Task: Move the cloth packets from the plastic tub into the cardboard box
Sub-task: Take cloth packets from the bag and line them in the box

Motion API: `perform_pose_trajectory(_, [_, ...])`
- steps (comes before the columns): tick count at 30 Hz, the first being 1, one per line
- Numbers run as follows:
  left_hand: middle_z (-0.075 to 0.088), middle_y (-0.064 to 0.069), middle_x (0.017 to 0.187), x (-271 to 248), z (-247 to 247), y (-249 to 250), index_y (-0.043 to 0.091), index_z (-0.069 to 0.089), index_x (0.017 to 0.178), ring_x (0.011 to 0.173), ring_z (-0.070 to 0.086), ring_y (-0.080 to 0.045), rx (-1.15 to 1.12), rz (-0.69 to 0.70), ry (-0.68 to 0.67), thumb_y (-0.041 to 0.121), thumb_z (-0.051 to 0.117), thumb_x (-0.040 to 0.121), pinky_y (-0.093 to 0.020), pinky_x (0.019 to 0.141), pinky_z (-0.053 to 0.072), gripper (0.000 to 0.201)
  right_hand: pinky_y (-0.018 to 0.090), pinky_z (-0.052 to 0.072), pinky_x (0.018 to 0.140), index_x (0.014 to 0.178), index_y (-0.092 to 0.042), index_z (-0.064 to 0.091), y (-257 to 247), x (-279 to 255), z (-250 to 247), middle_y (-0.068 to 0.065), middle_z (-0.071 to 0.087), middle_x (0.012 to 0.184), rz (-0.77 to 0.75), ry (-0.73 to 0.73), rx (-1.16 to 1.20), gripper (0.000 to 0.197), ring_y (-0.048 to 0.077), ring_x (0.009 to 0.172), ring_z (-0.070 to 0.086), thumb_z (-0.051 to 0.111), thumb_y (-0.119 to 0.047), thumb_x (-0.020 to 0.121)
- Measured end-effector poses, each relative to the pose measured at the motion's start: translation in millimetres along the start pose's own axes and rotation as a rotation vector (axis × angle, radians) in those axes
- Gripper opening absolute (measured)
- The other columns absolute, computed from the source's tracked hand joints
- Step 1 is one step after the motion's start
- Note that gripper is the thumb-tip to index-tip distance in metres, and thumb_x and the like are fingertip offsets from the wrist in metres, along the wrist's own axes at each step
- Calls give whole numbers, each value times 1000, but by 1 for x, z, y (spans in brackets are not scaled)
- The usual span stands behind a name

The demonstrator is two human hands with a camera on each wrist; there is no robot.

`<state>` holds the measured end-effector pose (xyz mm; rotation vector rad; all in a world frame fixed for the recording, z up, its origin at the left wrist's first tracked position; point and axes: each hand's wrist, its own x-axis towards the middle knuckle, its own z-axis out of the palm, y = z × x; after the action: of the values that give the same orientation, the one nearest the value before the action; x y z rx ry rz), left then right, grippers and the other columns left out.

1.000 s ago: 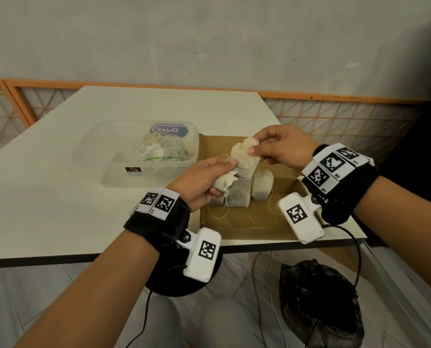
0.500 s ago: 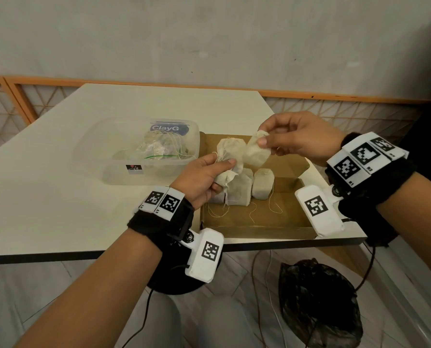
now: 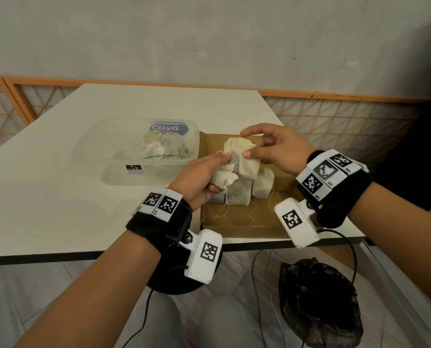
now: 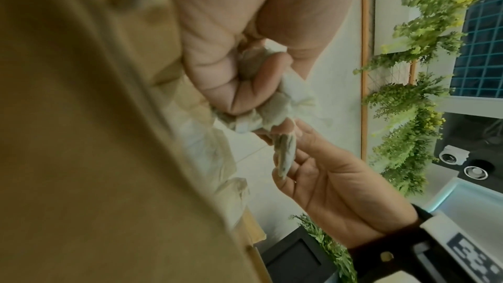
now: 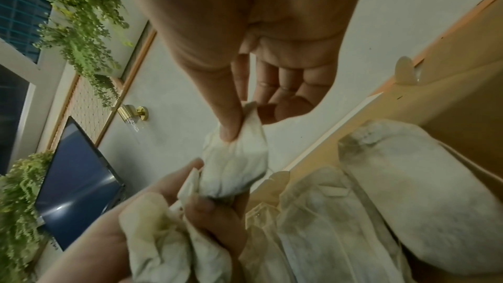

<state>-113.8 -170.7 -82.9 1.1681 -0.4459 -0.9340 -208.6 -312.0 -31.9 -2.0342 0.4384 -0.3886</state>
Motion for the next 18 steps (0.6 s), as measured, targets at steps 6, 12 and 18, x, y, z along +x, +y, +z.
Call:
perform_pose_trajectory(6, [53,0,66,2,0,-4,16,54,67,44,41,-3,29,59,26,18,61,91,-12,31,26,25,42,50,85,83,-16,69,-5,-2,3,16,66,92,-72,73,45,6,22,85,59,70,-11,80])
perform_pose_trajectory(12, [59,0,70,0,-1,-3,16,50,66,43,45,-3,2,65,33,19,60,91,-11,32,25,27,29,52,75,81,-9,69,-4,-2,-6,9,66,81,-56,145,9,5,11,73,59,71,-13,79])
perform_pose_trajectory(18, [60,-1,67,0,-1,-3,15,48,72,43,46,-4,-62,60,87,22,55,95,-11,32,28,25,26,46,74,83,-7,69,-4,-5,-17,15,67,83,-40,102,-135,19,16,76,55,70,-25,79])
